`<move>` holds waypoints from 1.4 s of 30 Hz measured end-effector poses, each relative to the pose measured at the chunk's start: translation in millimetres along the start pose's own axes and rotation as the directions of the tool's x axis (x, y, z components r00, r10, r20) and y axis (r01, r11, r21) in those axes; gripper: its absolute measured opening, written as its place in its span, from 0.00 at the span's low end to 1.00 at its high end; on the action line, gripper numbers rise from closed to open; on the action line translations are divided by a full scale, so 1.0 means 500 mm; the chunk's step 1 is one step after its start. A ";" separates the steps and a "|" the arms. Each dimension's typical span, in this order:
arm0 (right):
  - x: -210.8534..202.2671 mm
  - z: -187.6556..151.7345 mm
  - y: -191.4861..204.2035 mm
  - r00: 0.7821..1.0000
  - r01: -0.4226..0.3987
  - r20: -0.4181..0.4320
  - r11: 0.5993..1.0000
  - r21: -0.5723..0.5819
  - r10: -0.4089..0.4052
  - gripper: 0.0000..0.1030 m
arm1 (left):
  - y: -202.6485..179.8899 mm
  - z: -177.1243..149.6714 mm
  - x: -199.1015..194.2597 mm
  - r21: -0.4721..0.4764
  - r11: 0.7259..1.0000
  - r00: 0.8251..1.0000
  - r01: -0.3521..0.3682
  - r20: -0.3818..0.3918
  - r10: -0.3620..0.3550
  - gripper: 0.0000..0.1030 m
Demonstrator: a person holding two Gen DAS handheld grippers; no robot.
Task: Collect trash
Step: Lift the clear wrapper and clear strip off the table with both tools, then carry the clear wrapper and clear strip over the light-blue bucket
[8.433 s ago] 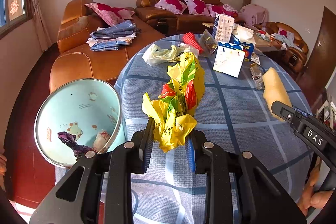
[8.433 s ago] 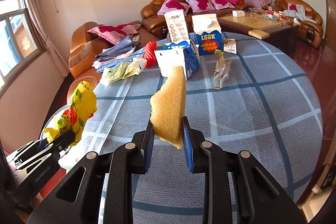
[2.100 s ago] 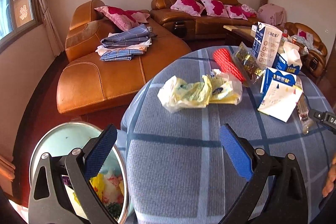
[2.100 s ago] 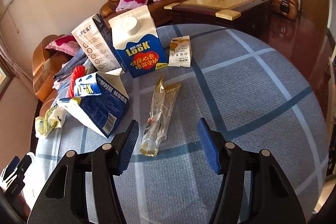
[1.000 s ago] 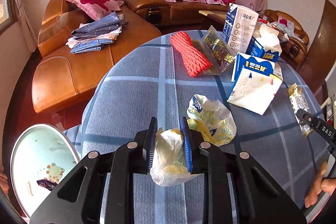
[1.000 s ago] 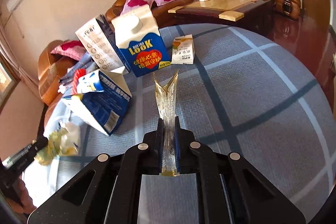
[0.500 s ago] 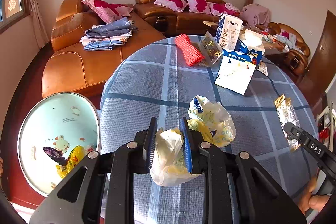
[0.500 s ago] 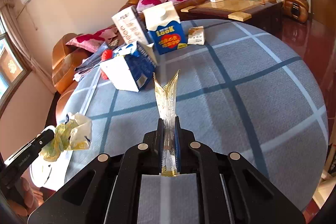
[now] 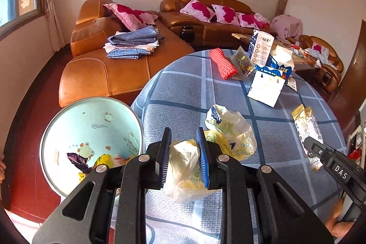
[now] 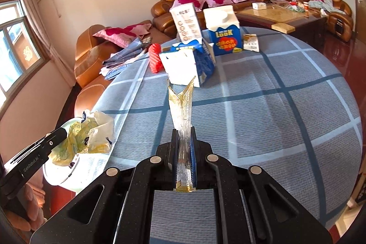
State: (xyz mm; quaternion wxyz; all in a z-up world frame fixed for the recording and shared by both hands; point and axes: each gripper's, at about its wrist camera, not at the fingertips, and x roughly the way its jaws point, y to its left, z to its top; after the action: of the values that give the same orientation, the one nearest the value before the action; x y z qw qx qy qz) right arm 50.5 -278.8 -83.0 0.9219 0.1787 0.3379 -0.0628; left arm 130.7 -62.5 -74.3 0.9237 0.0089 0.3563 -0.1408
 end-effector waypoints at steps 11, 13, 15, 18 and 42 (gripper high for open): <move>-0.007 -0.005 0.084 0.999 -0.037 0.002 0.996 -0.079 0.037 0.09 | 0.077 0.002 -0.045 -0.055 0.998 0.998 -0.038 0.049 0.040 0.22; -0.007 -0.006 0.101 0.999 -0.044 0.002 0.994 -0.099 0.044 0.09 | 0.093 0.001 -0.048 -0.064 0.997 0.997 -0.045 0.054 0.048 0.22; -0.002 -0.007 0.116 0.999 -0.052 -0.004 0.993 -0.110 0.052 0.10 | 0.107 0.001 -0.045 -0.077 0.996 0.997 -0.054 0.052 0.058 0.22; 0.001 -0.009 0.135 0.998 -0.059 -0.011 0.990 -0.124 0.058 0.09 | 0.133 -0.004 -0.043 -0.113 0.993 0.998 -0.041 0.045 0.047 0.22; 0.013 -0.016 0.308 0.982 -0.191 -0.045 0.947 -0.259 0.186 0.10 | 0.296 -0.007 -0.088 -0.209 0.952 0.970 -0.222 0.052 0.238 0.22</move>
State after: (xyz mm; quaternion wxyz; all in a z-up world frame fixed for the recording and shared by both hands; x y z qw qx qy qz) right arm 86.9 -132.8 -48.5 0.9357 0.0873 0.3340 0.0725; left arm 136.7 91.0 -60.5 0.9428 -0.0486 0.3299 0.0043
